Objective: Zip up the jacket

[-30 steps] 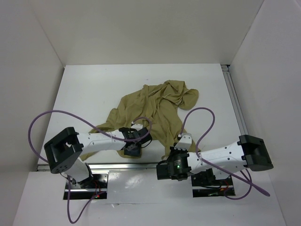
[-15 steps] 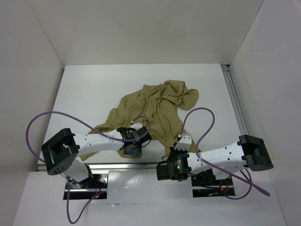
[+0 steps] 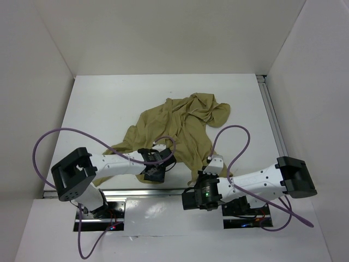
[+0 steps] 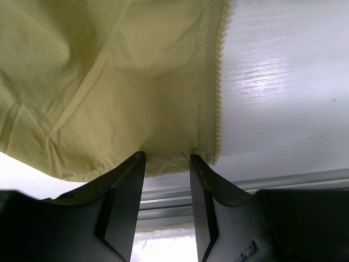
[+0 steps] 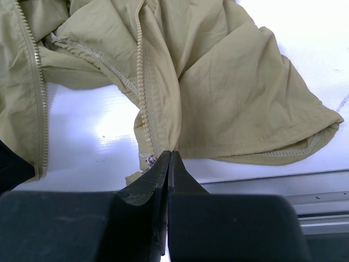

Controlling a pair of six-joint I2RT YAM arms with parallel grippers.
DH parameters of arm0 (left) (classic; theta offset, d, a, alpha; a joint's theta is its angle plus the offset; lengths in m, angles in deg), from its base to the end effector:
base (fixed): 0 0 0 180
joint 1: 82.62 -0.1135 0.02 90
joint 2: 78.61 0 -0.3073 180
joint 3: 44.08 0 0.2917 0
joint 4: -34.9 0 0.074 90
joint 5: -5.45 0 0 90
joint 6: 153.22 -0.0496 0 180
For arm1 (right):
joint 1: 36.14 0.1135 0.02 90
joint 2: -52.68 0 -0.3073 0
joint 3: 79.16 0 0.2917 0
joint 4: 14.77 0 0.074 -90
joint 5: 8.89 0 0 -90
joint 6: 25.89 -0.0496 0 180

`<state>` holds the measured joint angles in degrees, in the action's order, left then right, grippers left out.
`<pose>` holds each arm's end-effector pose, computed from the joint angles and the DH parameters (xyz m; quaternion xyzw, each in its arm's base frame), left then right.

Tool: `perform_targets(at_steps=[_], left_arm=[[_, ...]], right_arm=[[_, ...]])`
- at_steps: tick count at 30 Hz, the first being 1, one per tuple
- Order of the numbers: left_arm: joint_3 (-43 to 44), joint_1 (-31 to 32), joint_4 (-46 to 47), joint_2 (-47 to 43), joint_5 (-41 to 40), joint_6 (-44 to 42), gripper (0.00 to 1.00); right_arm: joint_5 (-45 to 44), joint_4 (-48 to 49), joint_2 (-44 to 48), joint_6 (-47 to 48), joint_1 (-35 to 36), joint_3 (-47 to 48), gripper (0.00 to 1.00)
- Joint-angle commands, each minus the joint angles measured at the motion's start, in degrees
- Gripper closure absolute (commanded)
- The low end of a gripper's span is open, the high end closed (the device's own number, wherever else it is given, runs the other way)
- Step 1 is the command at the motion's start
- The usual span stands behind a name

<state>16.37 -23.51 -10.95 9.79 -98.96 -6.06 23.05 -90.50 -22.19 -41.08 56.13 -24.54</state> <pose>0.1662 -0.2538 0.1668 -0.0010 0.9824 -0.0532 0.1793 0.0340 0.2045 0.2095 0.0731 0.8705 0.0285 0.4859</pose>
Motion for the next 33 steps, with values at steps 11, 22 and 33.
perform_targets(at_steps=[11, 22, 33], left_arm=[[-1.4, -0.5, 1.4, 4.8, 1.9, 0.7, 0.54], [-4.0, -2.4, 5.8, 3.2, 2.8, 0.1, 1.0], [-6.5, 4.0, 21.9, -18.7, -7.0, -12.1, 1.0]], right_arm=[[-3.1, -7.0, -0.2, -6.0, 2.7, 2.6, 1.0], [-3.6, -8.1, -0.2, -7.2, 3.9, 3.1, 1.0], [-14.4, 32.8, 10.7, 38.8, 6.1, -1.9, 1.0]])
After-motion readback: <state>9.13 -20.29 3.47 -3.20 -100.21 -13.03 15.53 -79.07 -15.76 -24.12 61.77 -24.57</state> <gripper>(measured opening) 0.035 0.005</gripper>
